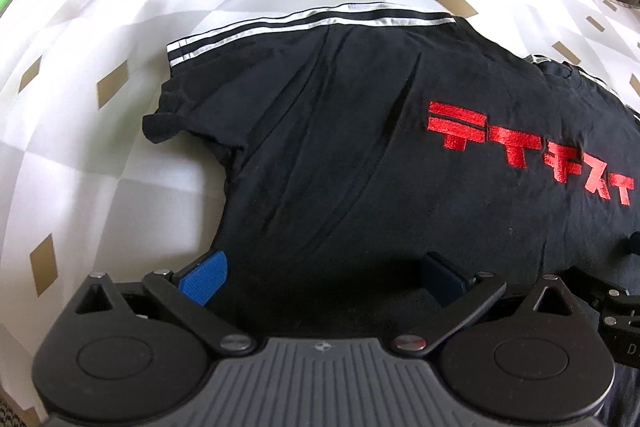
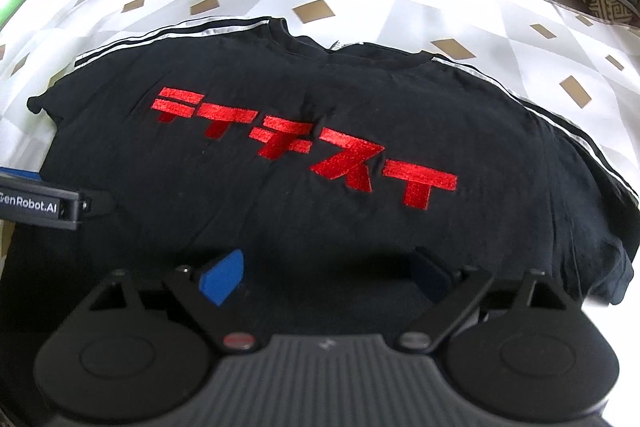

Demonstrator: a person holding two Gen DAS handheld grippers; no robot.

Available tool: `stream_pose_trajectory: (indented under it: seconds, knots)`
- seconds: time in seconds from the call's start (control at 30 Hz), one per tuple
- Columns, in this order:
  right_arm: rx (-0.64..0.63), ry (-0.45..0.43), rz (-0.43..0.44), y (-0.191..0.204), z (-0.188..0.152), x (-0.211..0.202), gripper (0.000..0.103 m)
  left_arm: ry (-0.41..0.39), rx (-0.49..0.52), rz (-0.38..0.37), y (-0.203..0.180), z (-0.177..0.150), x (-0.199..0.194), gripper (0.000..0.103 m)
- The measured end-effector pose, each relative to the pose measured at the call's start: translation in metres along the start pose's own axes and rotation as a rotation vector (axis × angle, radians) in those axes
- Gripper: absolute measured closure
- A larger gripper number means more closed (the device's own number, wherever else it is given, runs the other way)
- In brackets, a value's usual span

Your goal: Fold clothes

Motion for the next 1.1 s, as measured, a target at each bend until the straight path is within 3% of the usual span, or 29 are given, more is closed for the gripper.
stream_pose_trajectory:
  seconds: [0.3,0.5,0.73,1.1]
  knots:
    - [0.039,-0.004,0.013,0.003,0.005,-0.02,0.016,0.045,0.03,-0.008,0.0,0.001,-0.001,0.0]
    - [0.156,-0.017,-0.02,-0.034,-0.004,-0.039,0.016,0.038,0.093,-0.074,-0.023,-0.01,-0.019,0.0]
    - [0.266,-0.049,-0.059,-0.074,0.001,-0.032,0.016,0.024,0.144,-0.105,-0.041,-0.011,-0.025,0.0]
    - [0.254,-0.038,-0.101,-0.088,0.002,-0.009,0.016,0.042,0.188,-0.093,-0.055,-0.018,-0.012,0.0]
Point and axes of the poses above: each gripper's, at about its wrist camera, not at the fingertips, and x roughly the way its jaws point, y to its left, z to its top, the point moved 7 cm from there along x, roughly the way its jaws point, and after that the axes turned 5 degrees about z, right-handed, at the moved point
